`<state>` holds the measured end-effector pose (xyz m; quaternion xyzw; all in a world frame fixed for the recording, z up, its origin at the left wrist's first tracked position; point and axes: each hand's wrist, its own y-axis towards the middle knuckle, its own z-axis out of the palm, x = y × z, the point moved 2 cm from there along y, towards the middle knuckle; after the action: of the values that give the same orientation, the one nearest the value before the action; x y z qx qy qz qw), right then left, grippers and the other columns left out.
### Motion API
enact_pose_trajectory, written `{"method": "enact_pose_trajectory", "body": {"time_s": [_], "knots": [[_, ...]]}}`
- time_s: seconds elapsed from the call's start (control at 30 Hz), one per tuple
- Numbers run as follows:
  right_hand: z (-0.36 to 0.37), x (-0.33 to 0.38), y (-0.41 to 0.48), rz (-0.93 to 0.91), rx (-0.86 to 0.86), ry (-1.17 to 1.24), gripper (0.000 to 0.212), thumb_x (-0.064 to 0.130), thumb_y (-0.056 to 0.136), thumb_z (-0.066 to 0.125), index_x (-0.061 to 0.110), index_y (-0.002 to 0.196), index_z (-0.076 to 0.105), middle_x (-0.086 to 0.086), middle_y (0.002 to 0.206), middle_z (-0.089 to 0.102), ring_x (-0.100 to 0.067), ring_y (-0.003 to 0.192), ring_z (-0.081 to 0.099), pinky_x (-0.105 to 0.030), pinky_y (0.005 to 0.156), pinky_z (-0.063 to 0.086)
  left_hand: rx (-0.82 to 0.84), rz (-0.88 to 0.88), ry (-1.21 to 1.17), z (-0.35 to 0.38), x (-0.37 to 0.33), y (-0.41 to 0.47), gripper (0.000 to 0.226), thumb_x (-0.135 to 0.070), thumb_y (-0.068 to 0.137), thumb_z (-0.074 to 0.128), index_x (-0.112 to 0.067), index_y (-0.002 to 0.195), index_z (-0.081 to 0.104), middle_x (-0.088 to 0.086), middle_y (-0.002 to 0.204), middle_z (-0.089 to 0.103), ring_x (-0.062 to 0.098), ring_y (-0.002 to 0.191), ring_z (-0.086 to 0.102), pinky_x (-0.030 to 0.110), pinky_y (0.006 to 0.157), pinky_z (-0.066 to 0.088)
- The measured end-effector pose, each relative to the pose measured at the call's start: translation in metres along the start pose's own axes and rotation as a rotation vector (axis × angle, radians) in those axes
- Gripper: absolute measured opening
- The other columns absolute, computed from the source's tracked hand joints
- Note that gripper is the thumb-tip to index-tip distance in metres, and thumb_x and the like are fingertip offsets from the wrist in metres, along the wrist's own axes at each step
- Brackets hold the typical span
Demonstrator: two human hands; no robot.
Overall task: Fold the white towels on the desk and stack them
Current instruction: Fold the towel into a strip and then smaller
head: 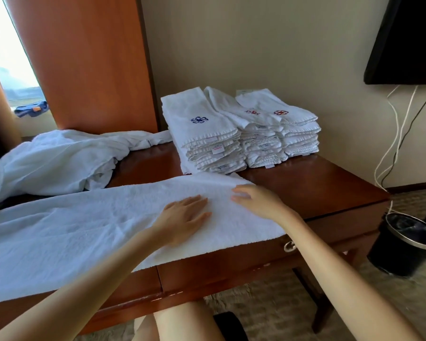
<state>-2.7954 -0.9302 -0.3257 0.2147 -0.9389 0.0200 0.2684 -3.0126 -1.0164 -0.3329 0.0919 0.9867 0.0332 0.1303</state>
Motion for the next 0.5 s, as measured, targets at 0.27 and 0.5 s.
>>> {"method": "enact_pose_trajectory", "body": {"time_s": [0.27,0.5], "knots": [[0.002,0.009,0.071,0.407,-0.262,0.017,0.041,0.042,0.096,0.047,0.011,0.117,0.063,-0.015,0.129,0.056,-0.034,0.123,0.047,-0.038,0.1,0.038,-0.277,-0.321,-0.137,-0.012,0.027,0.062,0.059,-0.028,0.095,0.053,-0.016,0.148,0.029,0.01,0.151,0.031,0.032,0.119,0.053,0.038,0.089,0.044],[-0.003,-0.001,0.073,0.311,-0.455,-0.121,0.022,0.039,0.09,0.063,0.019,0.101,0.066,-0.005,0.113,0.065,-0.028,0.113,0.053,-0.036,0.088,0.036,-0.335,-0.325,-0.041,-0.006,0.045,0.077,0.048,-0.031,0.09,0.057,-0.014,0.134,0.049,0.009,0.124,0.043,0.03,0.11,0.053,0.033,0.073,0.039]]}}
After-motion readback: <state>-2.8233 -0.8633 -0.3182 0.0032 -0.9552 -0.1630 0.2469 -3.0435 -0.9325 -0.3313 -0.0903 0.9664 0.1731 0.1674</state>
